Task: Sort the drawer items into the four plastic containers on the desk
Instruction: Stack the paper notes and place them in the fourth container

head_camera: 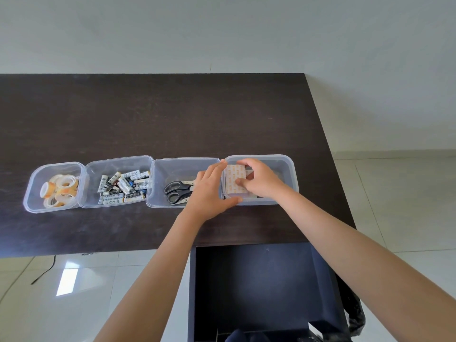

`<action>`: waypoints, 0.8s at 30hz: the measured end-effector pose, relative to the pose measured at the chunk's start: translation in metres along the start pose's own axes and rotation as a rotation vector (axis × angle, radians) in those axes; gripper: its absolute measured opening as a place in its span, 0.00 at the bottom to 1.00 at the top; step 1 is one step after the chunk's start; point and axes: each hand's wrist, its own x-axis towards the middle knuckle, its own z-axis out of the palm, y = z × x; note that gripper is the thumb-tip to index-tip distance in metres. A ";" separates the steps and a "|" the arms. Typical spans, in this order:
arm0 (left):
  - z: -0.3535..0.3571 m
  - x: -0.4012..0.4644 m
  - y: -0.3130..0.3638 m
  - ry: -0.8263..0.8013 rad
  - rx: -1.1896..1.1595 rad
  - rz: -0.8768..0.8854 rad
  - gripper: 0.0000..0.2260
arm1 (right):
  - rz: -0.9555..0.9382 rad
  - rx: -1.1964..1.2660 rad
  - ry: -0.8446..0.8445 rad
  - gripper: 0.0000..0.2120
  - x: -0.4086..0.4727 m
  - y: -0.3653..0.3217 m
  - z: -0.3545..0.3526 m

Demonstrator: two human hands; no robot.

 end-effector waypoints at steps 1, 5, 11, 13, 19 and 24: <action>0.000 0.000 0.000 0.001 0.000 -0.001 0.40 | -0.003 -0.003 -0.010 0.25 0.001 0.000 -0.001; 0.001 0.000 -0.002 0.007 0.008 -0.006 0.40 | -0.020 -0.031 -0.081 0.24 0.003 0.001 -0.005; 0.001 0.001 -0.001 -0.008 0.009 -0.024 0.40 | -0.013 0.019 -0.028 0.22 0.000 0.005 -0.011; 0.001 0.001 0.000 -0.016 0.009 -0.034 0.40 | -0.012 0.016 0.047 0.18 -0.002 0.009 -0.015; 0.000 0.001 0.001 -0.025 0.007 -0.043 0.40 | 0.082 0.038 -0.077 0.16 0.005 0.015 -0.012; -0.001 0.000 0.001 -0.027 0.022 -0.038 0.40 | 0.106 0.059 -0.129 0.15 0.011 0.015 -0.010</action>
